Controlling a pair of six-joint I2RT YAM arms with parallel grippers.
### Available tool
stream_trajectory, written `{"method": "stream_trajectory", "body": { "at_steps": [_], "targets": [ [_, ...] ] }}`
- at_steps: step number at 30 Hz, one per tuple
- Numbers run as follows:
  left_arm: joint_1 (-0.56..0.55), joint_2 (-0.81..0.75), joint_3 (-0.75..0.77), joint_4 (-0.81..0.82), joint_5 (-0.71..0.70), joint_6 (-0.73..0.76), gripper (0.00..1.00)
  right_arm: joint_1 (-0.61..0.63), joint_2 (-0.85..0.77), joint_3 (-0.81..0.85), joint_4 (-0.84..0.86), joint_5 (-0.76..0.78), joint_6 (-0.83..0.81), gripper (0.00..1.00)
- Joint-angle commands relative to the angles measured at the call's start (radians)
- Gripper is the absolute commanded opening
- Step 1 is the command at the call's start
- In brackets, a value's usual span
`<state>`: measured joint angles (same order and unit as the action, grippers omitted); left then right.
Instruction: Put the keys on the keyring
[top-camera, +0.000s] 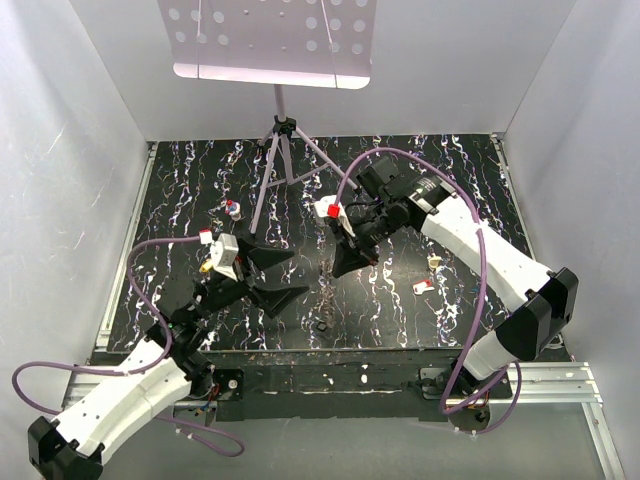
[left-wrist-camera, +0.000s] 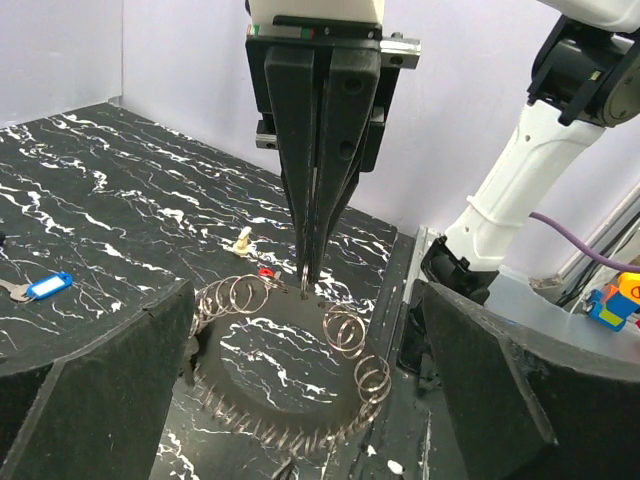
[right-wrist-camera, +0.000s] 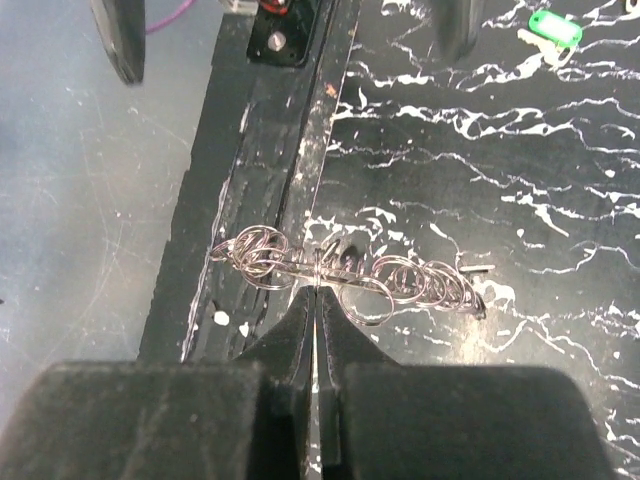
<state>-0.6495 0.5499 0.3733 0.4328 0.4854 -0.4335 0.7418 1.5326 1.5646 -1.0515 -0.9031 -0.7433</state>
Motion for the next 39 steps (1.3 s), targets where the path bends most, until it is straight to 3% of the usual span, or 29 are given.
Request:
{"method": "stream_trajectory", "body": {
  "at_steps": [1,7,14,25,28,35,39],
  "targets": [
    [0.007,0.001,0.087,-0.252,0.041,0.053,0.98,0.002,0.012,0.098,-0.227,0.065,-0.165,0.01],
    [0.010,0.194,0.147,-0.097,0.221,-0.089,0.98,0.002,0.064,0.169,-0.350,0.083,-0.214,0.01],
    [0.011,0.344,0.173,0.090,0.285,-0.136,0.97,0.002,0.081,0.172,-0.357,0.067,-0.203,0.01],
    [0.011,0.478,0.199,0.149,0.309,-0.226,0.73,-0.004,0.115,0.201,-0.361,0.026,-0.174,0.01],
    [0.013,0.486,0.187,0.161,0.311,-0.235,0.63,-0.009,0.116,0.199,-0.357,0.023,-0.171,0.01],
    [0.011,0.484,0.188,0.141,0.312,-0.220,0.53,-0.018,0.120,0.199,-0.354,0.009,-0.162,0.01],
    [0.011,0.495,0.191,0.144,0.321,-0.221,0.41,-0.019,0.124,0.199,-0.354,0.004,-0.160,0.01]
  ]
}}
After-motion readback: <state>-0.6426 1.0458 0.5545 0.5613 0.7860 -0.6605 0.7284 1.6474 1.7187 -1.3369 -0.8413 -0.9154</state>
